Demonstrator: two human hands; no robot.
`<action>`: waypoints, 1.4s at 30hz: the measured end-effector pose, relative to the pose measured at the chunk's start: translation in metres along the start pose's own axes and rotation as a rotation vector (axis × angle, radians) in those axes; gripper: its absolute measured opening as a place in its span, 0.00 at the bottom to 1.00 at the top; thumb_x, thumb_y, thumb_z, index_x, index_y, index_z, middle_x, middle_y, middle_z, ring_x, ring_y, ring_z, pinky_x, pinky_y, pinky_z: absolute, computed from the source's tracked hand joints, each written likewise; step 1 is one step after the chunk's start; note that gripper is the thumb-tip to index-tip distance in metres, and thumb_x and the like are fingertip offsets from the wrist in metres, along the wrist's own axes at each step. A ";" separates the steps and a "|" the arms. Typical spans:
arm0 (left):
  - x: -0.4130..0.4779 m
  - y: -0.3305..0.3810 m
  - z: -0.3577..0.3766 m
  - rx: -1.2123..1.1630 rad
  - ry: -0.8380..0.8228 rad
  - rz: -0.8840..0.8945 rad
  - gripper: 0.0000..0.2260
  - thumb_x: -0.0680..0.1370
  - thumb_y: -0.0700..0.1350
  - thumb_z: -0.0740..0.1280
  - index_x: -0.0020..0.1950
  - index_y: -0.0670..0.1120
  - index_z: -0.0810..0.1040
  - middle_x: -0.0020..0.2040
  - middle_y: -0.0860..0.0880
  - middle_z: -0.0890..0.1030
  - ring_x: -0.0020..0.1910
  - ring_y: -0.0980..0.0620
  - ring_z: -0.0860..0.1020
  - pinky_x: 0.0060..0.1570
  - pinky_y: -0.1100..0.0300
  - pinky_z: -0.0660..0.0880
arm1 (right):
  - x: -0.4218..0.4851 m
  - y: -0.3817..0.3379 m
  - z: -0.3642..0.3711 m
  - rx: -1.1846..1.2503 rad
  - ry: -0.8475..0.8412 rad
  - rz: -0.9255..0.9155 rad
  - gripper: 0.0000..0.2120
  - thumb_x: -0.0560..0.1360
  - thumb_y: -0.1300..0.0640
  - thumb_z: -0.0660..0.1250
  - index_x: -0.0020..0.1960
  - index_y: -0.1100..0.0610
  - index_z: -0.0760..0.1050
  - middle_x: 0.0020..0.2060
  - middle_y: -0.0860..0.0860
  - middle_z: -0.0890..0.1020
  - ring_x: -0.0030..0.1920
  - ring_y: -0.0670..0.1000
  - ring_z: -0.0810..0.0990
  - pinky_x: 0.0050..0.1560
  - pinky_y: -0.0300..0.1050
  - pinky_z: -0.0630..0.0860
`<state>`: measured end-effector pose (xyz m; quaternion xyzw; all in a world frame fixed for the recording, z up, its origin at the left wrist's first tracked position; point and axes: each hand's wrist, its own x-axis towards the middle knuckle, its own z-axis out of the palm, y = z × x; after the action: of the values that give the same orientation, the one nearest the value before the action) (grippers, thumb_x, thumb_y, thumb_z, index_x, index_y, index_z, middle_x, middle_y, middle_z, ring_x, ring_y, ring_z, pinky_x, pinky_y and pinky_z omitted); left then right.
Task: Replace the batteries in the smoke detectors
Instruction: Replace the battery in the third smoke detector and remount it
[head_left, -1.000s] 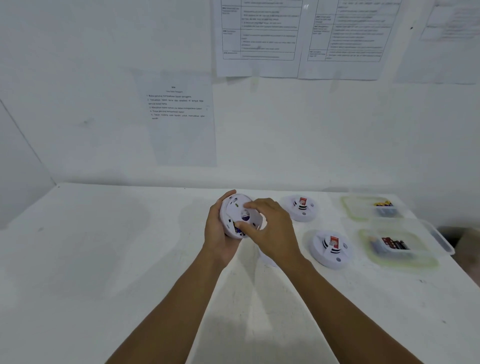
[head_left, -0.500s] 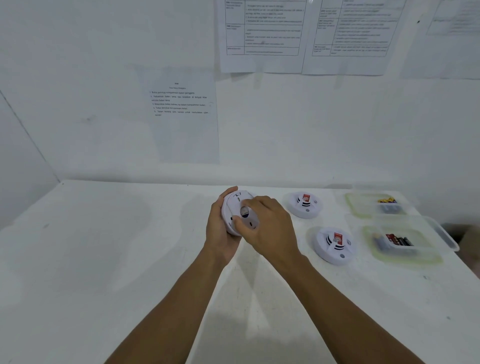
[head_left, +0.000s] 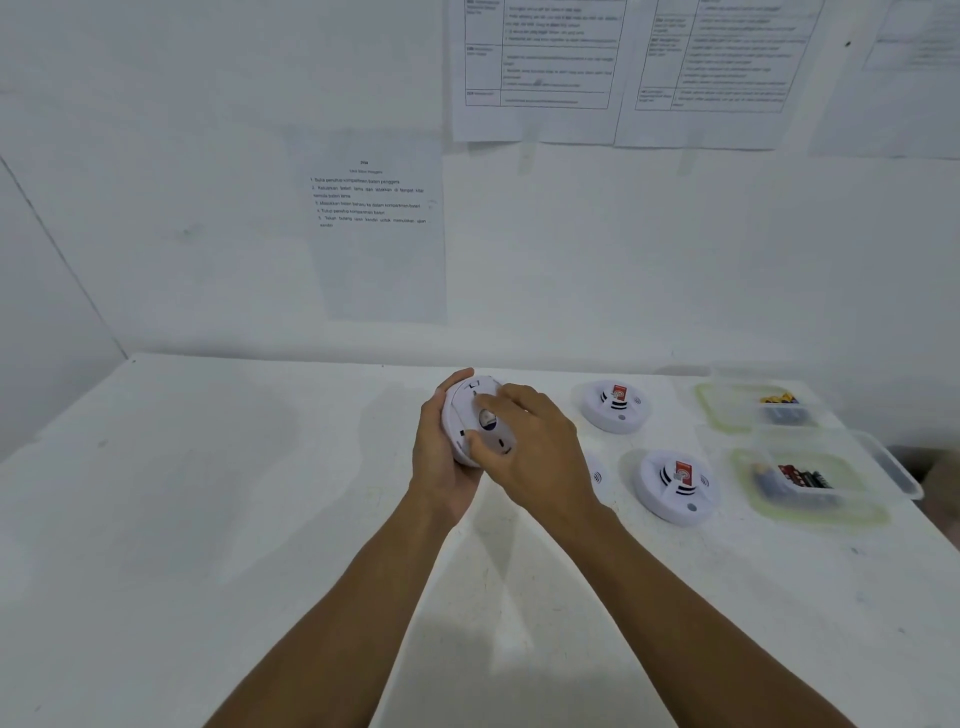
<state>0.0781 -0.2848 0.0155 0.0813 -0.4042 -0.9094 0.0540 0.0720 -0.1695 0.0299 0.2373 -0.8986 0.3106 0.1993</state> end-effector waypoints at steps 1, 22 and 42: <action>-0.001 0.000 0.000 0.016 0.004 0.004 0.17 0.82 0.52 0.56 0.66 0.48 0.77 0.59 0.43 0.82 0.55 0.44 0.80 0.53 0.50 0.78 | -0.001 -0.003 0.001 0.013 0.003 0.019 0.19 0.72 0.44 0.65 0.60 0.52 0.80 0.58 0.49 0.81 0.56 0.51 0.78 0.55 0.41 0.73; -0.008 0.002 0.003 0.101 0.031 0.096 0.16 0.83 0.51 0.55 0.63 0.48 0.77 0.51 0.48 0.84 0.50 0.48 0.83 0.51 0.52 0.80 | -0.002 -0.023 0.002 0.044 0.040 0.097 0.14 0.74 0.49 0.66 0.58 0.51 0.80 0.54 0.47 0.82 0.51 0.49 0.78 0.52 0.41 0.72; -0.009 -0.001 -0.002 0.281 0.073 0.179 0.14 0.84 0.49 0.56 0.61 0.49 0.78 0.55 0.48 0.84 0.55 0.48 0.82 0.54 0.55 0.79 | -0.001 -0.040 0.015 0.250 0.135 0.366 0.16 0.78 0.47 0.66 0.60 0.55 0.80 0.55 0.50 0.84 0.53 0.50 0.82 0.52 0.32 0.68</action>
<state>0.0868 -0.2840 0.0142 0.0845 -0.5307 -0.8321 0.1373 0.0916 -0.2067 0.0377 0.0719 -0.8658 0.4656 0.1686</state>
